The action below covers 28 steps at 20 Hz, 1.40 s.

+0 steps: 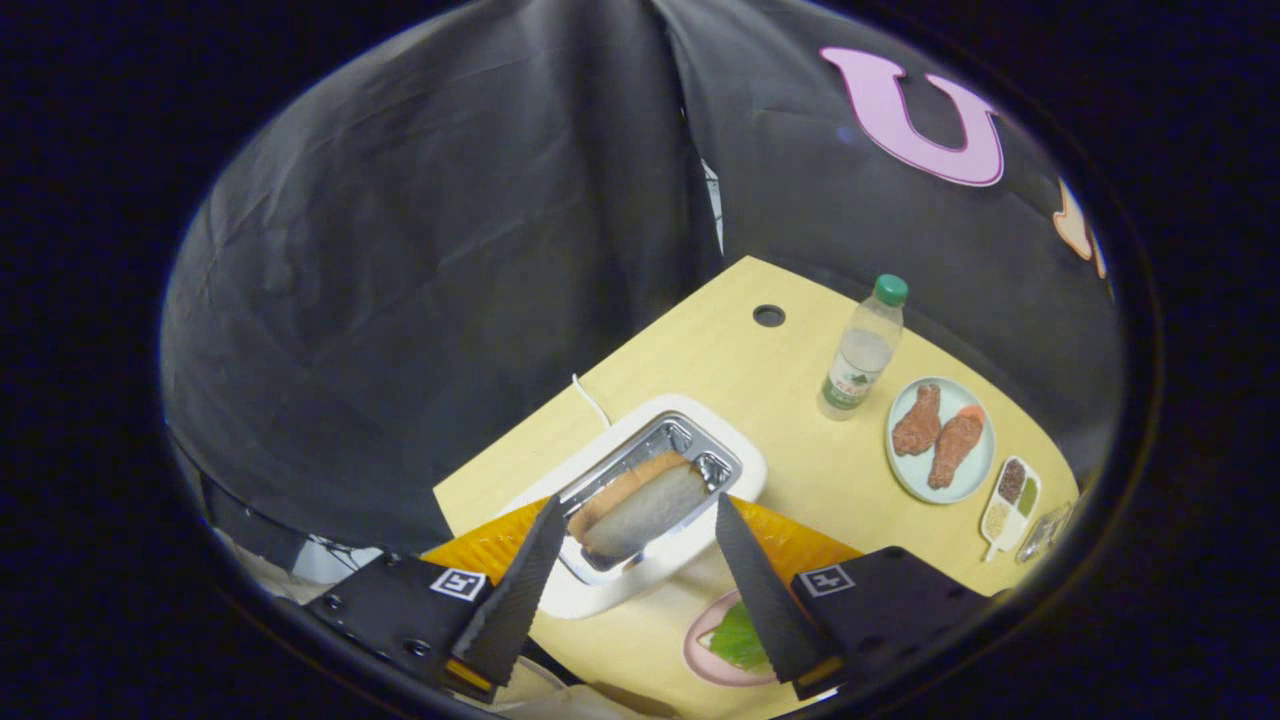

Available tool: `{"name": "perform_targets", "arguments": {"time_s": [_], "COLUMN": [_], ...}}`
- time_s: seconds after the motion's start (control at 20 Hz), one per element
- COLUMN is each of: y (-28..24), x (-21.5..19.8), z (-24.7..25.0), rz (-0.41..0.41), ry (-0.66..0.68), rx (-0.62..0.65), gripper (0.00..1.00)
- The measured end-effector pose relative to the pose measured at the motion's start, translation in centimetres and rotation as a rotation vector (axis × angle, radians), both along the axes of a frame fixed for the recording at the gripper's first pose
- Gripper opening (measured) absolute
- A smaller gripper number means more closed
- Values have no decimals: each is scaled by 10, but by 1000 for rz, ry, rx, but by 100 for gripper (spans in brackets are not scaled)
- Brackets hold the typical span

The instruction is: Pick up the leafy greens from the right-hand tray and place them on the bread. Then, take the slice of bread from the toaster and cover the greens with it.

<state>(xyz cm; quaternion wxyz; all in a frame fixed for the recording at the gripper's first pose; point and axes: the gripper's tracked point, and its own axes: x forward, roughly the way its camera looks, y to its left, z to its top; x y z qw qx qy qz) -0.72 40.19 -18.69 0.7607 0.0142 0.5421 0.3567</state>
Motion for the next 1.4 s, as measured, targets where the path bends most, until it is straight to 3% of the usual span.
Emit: {"name": "perform_targets", "arguments": {"time_s": [0.45, 0.75, 0.95, 1.05, 1.2, 1.4], "y": [15, 11, 2, 1, -7, -26], "x": [-6, -23, -24, -25, -14, -8], "z": [-36, -40, -35, -30, -13, 5], "rz": [10, 45, 26, 17, -67, -146], "ry": [66, 94, 101, 102, 102, 106], "rx": [-81, -106, -99, -75, -20, 62], "gripper": [97, 51, 20, 20, 5, 5]}}
